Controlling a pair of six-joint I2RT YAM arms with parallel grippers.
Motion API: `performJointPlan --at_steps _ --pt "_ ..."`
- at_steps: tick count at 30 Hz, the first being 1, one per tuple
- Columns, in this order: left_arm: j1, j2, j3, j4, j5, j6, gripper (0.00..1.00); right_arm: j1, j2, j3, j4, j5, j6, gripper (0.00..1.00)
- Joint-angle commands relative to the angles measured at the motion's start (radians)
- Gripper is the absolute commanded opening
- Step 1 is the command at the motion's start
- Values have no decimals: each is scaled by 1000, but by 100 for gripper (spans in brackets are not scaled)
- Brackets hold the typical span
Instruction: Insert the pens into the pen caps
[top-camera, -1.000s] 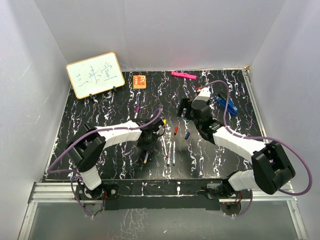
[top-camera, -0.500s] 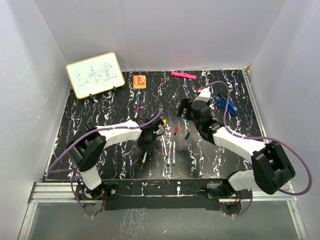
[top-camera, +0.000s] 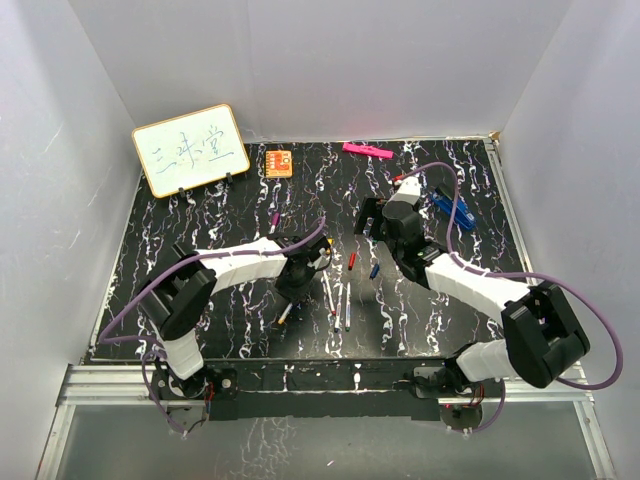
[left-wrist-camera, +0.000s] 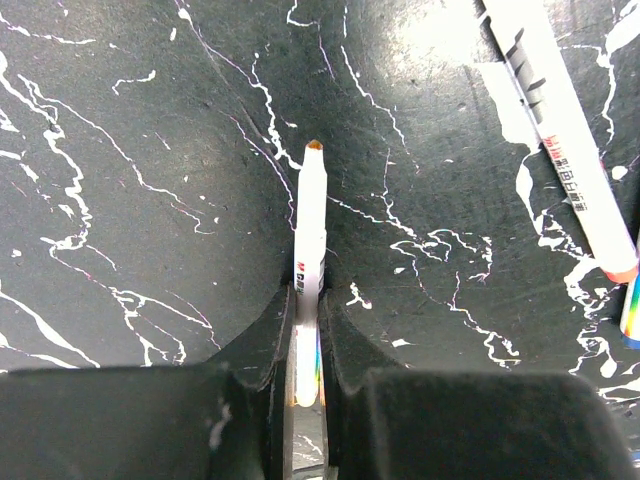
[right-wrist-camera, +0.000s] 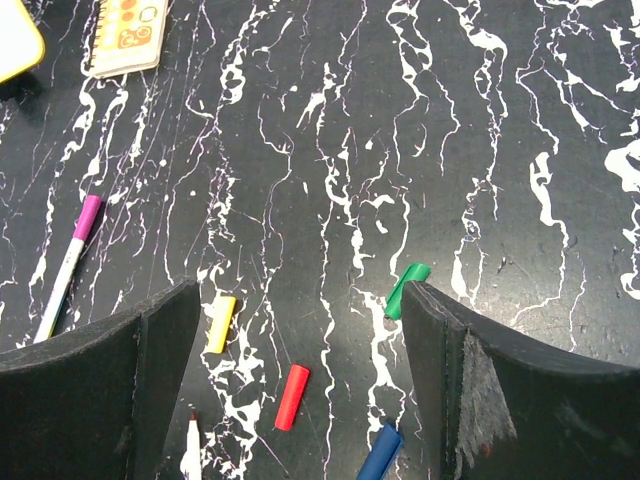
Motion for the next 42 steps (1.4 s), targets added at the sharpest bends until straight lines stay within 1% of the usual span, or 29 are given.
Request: performJointPlan --at_steps 1,4,9,15,22,30,33,39,41,42 --pt "-5 95 -84 -45 35 6 0 1 18 13 57 12 13 79" --pt "-5 64 -77 -47 25 6 0 1 35 19 47 9 18 77" --pt "-4 -55 -53 -34 21 6 0 0 81 52 1 3 21 73" --pt "-2 -203 -25 -39 -50 0 0 10 116 80 -18 -28 28 70" --pt "1 -368 -33 -18 -107 -23 0 91 198 159 -71 34 -7 69" --pt "9 -561 -127 54 -238 -84 0 172 307 236 -117 19 -6 68" --pt "15 -619 -162 86 -254 -99 0 188 356 273 -142 20 -3 66" --pt "22 -663 -202 103 -259 -110 0 199 441 324 -171 22 4 65" --pt "23 -669 -211 106 -258 -111 0 201 456 337 -174 21 5 63" --pt "23 -675 -217 115 -257 -111 0 200 465 345 -178 20 5 60"
